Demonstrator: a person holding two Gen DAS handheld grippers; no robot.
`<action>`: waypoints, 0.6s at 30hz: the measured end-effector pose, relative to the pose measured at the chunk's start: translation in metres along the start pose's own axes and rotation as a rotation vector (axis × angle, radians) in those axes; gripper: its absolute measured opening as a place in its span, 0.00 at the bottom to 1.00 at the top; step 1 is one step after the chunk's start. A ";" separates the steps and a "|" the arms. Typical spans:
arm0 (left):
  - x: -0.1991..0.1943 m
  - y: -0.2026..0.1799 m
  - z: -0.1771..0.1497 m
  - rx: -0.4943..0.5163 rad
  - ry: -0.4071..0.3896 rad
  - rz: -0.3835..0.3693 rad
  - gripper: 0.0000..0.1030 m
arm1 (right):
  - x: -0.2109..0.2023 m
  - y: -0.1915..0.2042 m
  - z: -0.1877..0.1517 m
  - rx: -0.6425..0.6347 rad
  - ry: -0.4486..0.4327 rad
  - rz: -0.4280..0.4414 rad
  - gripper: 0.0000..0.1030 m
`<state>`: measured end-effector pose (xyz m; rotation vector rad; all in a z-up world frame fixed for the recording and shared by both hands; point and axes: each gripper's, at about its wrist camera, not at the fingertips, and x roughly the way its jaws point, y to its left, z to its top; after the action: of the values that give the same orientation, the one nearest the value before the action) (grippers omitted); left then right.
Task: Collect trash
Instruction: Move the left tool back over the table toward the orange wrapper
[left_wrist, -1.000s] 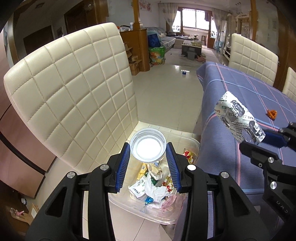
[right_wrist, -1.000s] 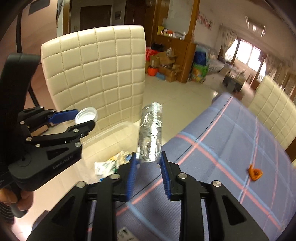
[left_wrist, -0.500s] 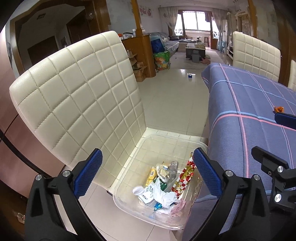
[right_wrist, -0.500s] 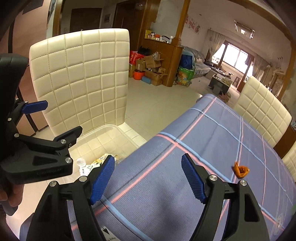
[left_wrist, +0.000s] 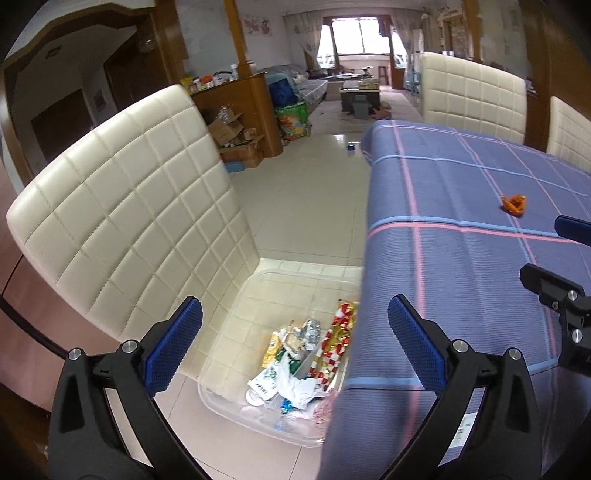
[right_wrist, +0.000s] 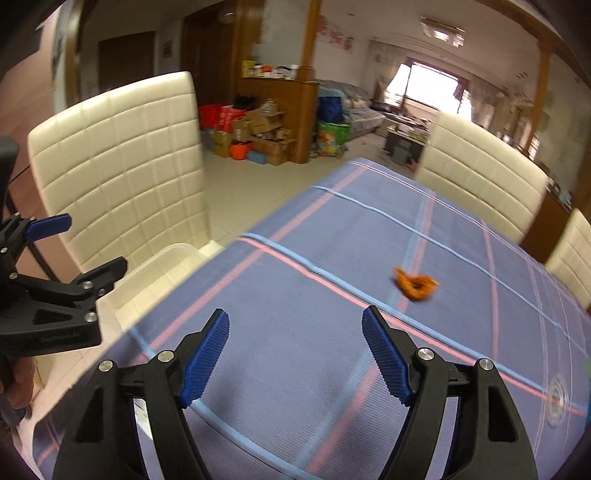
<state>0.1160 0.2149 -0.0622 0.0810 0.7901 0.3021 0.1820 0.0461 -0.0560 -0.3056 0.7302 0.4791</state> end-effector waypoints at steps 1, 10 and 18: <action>-0.001 -0.006 0.001 0.009 -0.002 -0.008 0.96 | -0.003 -0.011 -0.004 0.022 0.002 -0.011 0.70; -0.009 -0.097 0.023 0.128 -0.001 -0.127 0.96 | -0.025 -0.114 -0.045 0.186 0.016 -0.142 0.71; 0.003 -0.175 0.046 0.181 0.023 -0.236 0.96 | -0.040 -0.211 -0.093 0.319 0.057 -0.287 0.71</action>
<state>0.1922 0.0512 -0.0638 0.1532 0.8394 0.0071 0.2130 -0.1851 -0.0722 -0.1210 0.7906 0.0788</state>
